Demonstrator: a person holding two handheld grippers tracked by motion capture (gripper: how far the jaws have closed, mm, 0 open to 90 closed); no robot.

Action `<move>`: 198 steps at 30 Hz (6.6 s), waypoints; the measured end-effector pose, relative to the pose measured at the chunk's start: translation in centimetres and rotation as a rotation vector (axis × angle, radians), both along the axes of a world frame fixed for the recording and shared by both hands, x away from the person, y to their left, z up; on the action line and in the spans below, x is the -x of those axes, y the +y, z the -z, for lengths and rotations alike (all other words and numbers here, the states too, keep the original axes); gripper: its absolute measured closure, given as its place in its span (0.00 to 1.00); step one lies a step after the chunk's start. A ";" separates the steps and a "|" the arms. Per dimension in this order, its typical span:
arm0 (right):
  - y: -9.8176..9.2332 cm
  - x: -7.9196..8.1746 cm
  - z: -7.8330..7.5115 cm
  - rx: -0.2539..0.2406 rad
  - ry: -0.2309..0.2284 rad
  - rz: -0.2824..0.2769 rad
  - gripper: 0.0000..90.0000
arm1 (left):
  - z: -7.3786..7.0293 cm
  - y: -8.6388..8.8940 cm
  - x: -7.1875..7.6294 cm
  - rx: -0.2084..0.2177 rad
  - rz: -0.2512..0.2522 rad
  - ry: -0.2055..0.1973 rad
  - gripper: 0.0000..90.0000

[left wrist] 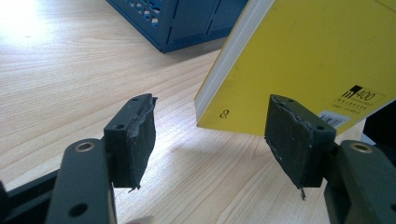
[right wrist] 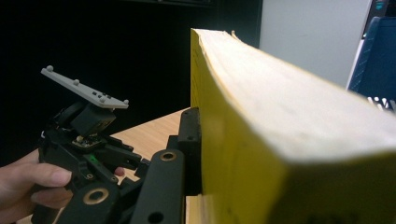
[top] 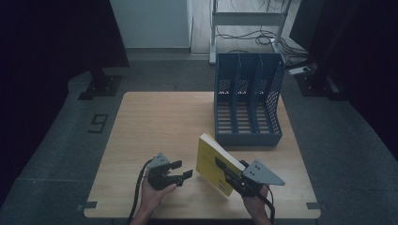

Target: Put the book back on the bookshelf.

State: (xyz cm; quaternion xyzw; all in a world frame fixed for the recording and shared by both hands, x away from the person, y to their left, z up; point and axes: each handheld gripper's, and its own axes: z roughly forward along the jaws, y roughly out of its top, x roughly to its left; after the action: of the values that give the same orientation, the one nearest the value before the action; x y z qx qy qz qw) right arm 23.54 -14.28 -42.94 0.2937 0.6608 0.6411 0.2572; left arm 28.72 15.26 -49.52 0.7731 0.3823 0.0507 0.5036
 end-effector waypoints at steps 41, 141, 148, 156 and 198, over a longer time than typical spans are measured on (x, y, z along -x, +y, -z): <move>-0.5 -1.7 -2.4 0.000 -0.009 0.083 0.82 | -0.3 0.6 -0.1 0.013 0.003 0.030 0.39; -0.7 -10.3 -8.6 -0.082 -0.011 0.271 0.82 | 0.1 1.6 -0.6 0.021 -0.001 0.088 0.39; -1.3 -11.1 -8.6 -0.085 0.002 0.304 0.82 | 0.2 1.5 -0.6 0.016 0.002 0.092 0.39; -1.8 -11.9 -8.8 -0.076 -0.002 0.335 0.82 | 0.1 1.8 -0.7 0.023 -0.004 0.094 0.39; -1.2 -16.3 -7.7 -0.046 0.034 0.404 0.82 | -0.1 3.2 -0.9 0.050 -0.032 0.098 0.39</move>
State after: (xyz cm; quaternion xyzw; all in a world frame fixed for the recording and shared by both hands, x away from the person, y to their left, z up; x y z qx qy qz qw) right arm 39.88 -15.45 -35.28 0.4368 0.5781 0.5862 0.3625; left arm 29.62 18.43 -49.37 0.7555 0.4201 0.0111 0.5026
